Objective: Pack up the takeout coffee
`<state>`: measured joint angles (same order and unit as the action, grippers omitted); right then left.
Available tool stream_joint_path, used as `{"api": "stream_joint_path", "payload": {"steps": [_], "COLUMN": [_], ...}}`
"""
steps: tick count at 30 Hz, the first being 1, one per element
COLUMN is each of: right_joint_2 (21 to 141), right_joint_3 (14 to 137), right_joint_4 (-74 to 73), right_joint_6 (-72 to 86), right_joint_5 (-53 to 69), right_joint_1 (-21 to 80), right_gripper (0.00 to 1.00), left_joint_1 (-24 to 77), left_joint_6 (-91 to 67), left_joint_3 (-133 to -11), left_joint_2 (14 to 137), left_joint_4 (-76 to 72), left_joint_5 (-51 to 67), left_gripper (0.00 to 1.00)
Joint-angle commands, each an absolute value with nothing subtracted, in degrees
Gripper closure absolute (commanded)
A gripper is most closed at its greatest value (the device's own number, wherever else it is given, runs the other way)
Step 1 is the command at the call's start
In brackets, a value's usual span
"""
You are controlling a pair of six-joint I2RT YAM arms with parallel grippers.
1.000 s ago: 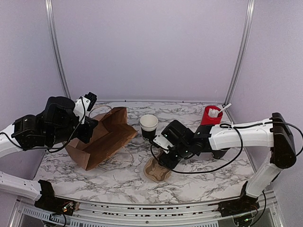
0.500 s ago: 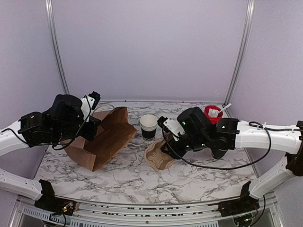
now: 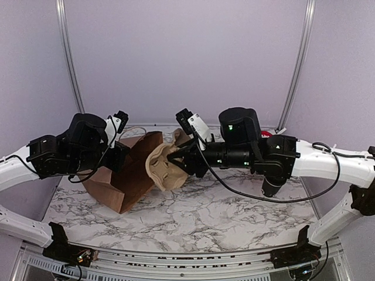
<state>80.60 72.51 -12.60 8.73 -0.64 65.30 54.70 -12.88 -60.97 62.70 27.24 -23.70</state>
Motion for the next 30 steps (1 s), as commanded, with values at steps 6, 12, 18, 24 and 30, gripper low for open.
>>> {"api": "stream_joint_path", "payload": {"steps": [6, 12, 18, 24, 30], "right_joint_2": [90.6, 94.1, 97.0, 99.3, 101.8], "right_joint_3": [79.5, 80.2, 81.1, 81.8, 84.4], "right_joint_4": [-0.9, 3.7, 4.4, 3.0, 1.2], "right_joint_6": [6.8, 6.4, 6.0, 4.7, 4.7], "right_joint_5": [12.2, 15.7, 14.6, 9.9, 2.4], "right_joint_1": [65.9, 65.8, 64.5, 63.7, 65.1], "right_gripper": [0.6, 0.6, 0.6, 0.61, 0.61], "left_joint_1": [54.3, 54.3, 54.3, 54.3, 54.3], "left_joint_6": [-14.9, -15.0, -14.3, -15.1, -18.0], "left_joint_3": [-64.3, -64.8, -65.2, -66.0, -67.8], "left_joint_2": [62.9, 62.1, 60.3, 58.5, 58.4], "left_joint_4": [26.9, 27.2, 27.5, 28.4, 28.3], "left_joint_5": [-21.7, -20.0, -16.3, -13.9, -10.8], "left_gripper": [1.0, 1.0, 1.0, 1.0, 1.0]}}
